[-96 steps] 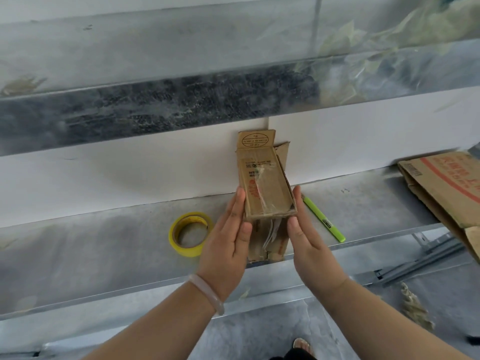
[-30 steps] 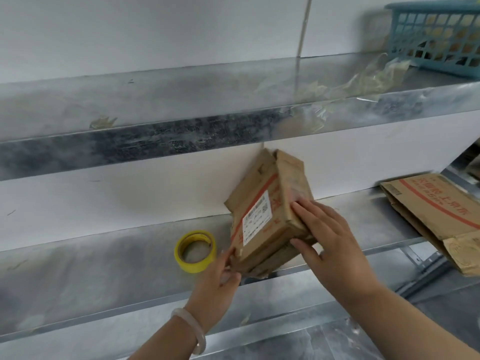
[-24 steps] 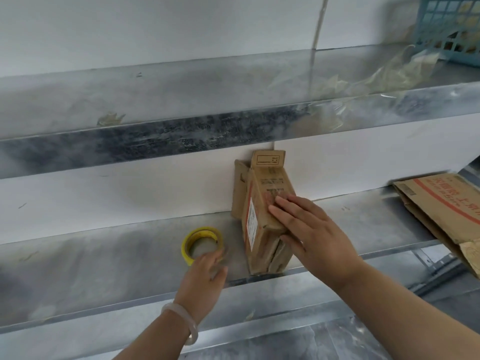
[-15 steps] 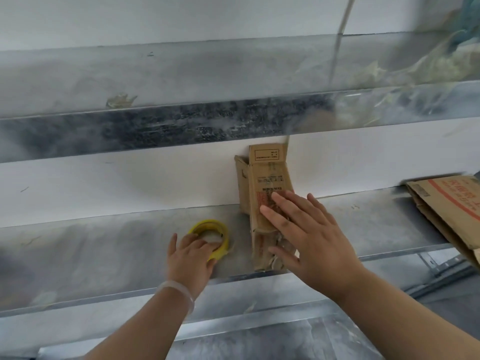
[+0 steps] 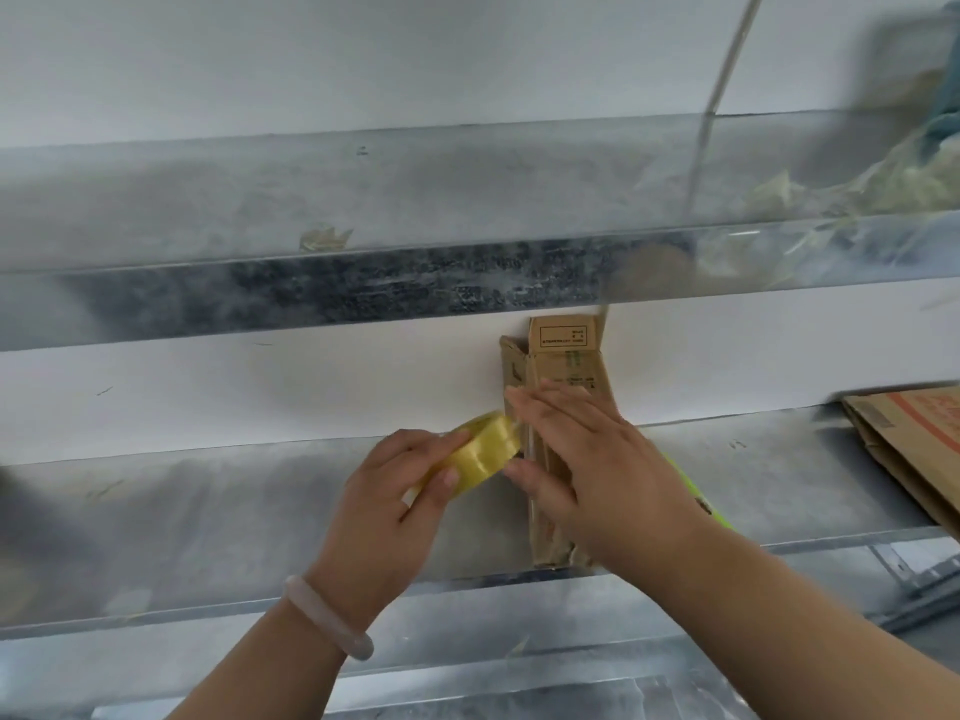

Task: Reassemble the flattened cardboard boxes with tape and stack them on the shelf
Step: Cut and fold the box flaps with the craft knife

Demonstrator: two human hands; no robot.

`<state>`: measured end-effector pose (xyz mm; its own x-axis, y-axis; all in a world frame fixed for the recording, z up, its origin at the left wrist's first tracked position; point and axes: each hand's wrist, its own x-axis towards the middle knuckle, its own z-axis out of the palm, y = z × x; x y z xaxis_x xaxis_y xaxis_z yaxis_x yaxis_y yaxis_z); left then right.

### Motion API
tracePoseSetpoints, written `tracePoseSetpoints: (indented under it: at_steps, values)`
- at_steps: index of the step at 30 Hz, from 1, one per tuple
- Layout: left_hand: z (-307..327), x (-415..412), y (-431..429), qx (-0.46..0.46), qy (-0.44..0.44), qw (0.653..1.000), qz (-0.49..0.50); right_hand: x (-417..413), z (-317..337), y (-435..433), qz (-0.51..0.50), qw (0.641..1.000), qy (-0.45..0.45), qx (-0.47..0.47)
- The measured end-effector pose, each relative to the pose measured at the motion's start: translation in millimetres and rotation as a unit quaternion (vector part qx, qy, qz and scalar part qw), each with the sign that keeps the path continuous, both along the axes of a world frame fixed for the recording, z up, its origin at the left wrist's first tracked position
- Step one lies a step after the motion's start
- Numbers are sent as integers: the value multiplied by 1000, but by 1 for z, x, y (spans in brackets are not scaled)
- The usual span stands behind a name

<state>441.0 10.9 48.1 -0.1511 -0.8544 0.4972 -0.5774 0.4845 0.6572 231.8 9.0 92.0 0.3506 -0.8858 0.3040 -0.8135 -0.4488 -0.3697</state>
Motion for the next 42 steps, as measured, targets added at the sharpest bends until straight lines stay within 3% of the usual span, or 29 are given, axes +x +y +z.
tracePoseSetpoints:
  at_steps: [7, 11, 14, 18, 23, 30, 35, 38, 42]
  values:
    - [27, -9, 7, -44, -28, 999, 0, 8, 17, -2, -54, 987, -152, 15]
    - [35, -8, 7, -46, -89, 995, -9, 9, 22, -3, -71, 972, -208, 88]
    - [27, -4, 6, -42, -155, 987, -5, -1, 38, -6, -81, 967, -210, 122]
    - [20, 6, 14, -30, -84, 996, 2, -21, 58, -4, -89, 957, -240, 135]
    - [34, -4, 18, -58, -45, 997, 8, 1, 38, 11, -43, 977, -98, 183]
    - [41, -9, 24, -59, -55, 997, -6, 7, 31, 16, -68, 967, -182, 168]
    - [39, -11, 22, -36, -142, 989, -3, 5, 32, 22, -48, 958, -230, 163]
    - [42, -11, 16, -1, -168, 986, 2, 5, 33, 25, -50, 933, -306, 181]
    - [54, -9, 9, 21, -176, 984, -9, 8, 36, 23, -47, 841, -470, 264]
